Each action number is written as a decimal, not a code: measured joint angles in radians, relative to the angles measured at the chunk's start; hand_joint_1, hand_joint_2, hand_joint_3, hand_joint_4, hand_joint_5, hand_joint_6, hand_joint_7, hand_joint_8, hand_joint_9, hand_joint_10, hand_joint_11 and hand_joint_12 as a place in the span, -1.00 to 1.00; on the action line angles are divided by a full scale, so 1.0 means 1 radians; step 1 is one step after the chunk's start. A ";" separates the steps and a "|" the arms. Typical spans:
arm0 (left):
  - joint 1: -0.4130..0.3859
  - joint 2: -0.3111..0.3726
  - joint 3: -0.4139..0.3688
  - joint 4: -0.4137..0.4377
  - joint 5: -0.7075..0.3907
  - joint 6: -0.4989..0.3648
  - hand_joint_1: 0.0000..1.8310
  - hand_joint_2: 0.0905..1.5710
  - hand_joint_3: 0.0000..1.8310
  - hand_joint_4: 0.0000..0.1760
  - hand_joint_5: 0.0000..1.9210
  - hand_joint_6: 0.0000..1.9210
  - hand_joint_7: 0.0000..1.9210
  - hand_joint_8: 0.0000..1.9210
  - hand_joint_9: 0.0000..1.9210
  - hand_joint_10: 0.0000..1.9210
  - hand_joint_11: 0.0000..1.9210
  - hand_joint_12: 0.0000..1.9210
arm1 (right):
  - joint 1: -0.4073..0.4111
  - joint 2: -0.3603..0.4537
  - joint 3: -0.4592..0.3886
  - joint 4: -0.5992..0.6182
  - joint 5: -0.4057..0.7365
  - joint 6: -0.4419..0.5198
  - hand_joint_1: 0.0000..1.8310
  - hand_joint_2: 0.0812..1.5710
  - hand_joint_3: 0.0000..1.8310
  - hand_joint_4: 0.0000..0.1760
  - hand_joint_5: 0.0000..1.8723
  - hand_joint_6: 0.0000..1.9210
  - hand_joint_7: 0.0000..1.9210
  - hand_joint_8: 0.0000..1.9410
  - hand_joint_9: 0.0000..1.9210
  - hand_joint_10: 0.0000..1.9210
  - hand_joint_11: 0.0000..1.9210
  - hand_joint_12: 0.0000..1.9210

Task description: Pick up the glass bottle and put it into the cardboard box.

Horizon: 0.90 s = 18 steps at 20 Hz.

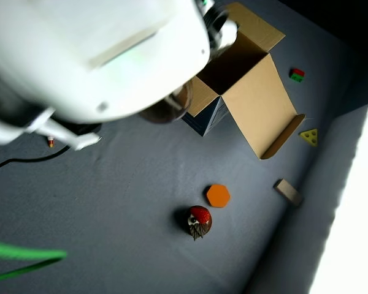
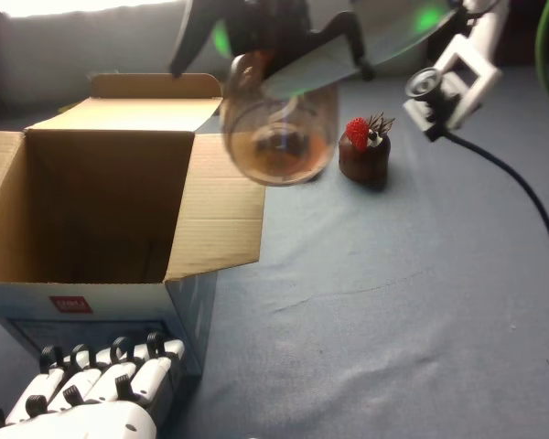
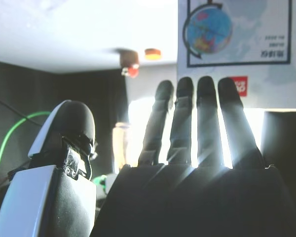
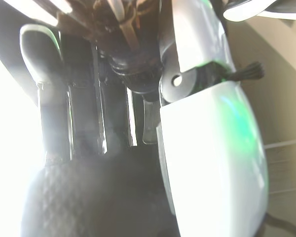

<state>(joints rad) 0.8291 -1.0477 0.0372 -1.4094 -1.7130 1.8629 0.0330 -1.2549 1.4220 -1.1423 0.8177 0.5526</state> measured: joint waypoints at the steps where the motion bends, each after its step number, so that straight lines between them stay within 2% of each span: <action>1: 0.001 0.000 0.000 0.000 0.000 0.000 -0.93 0.61 -1.00 -1.00 -0.83 -0.99 -0.81 -0.99 -0.87 -1.00 -1.00 -0.72 | 0.000 -0.013 0.000 0.014 -0.001 -0.008 0.38 0.35 -1.00 -1.00 0.02 -0.02 0.20 -0.10 0.06 0.04 -0.25 0.57; 6: 0.027 0.000 0.000 0.008 0.001 -0.024 -0.92 0.60 -1.00 -1.00 -0.83 -0.99 -0.82 -1.00 -0.86 -0.99 -1.00 -0.72 | -0.016 -0.092 0.006 0.082 -0.021 -0.070 0.38 0.35 -1.00 -1.00 0.02 -0.03 0.20 -0.09 0.06 0.05 -0.25 0.57; 10: 0.053 0.012 0.000 0.012 0.003 -0.041 -0.91 0.60 -1.00 -1.00 -0.83 -1.00 -0.81 -1.00 -0.86 -1.00 -1.00 -0.70 | -0.045 -0.170 0.019 0.145 -0.067 -0.163 0.38 0.35 -1.00 -1.00 0.02 -0.02 0.20 -0.10 0.06 0.05 -0.25 0.57; 14: 0.093 0.017 0.005 0.044 0.005 -0.081 -0.92 0.60 -1.00 -1.00 -0.83 -1.00 -0.82 -1.00 -0.86 -1.00 -1.00 -0.71 | -0.070 -0.234 0.019 0.221 -0.124 -0.297 0.38 0.35 -1.00 -1.00 0.02 -0.03 0.20 -0.09 0.05 0.08 -0.25 0.58; 18: 0.100 0.026 0.006 0.051 0.008 -0.086 -0.92 0.60 -1.00 -1.00 -0.83 -1.00 -0.81 -1.00 -0.86 -1.00 -1.00 -0.72 | -0.084 -0.275 0.019 0.230 -0.184 -0.351 0.38 0.35 -1.00 -1.00 0.03 -0.05 0.20 -0.08 0.05 0.10 -0.23 0.59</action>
<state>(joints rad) 0.9291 -1.0222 0.0429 -1.3586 -1.7046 1.7771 -0.0513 -1.5295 1.4414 -0.9127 0.6338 0.2020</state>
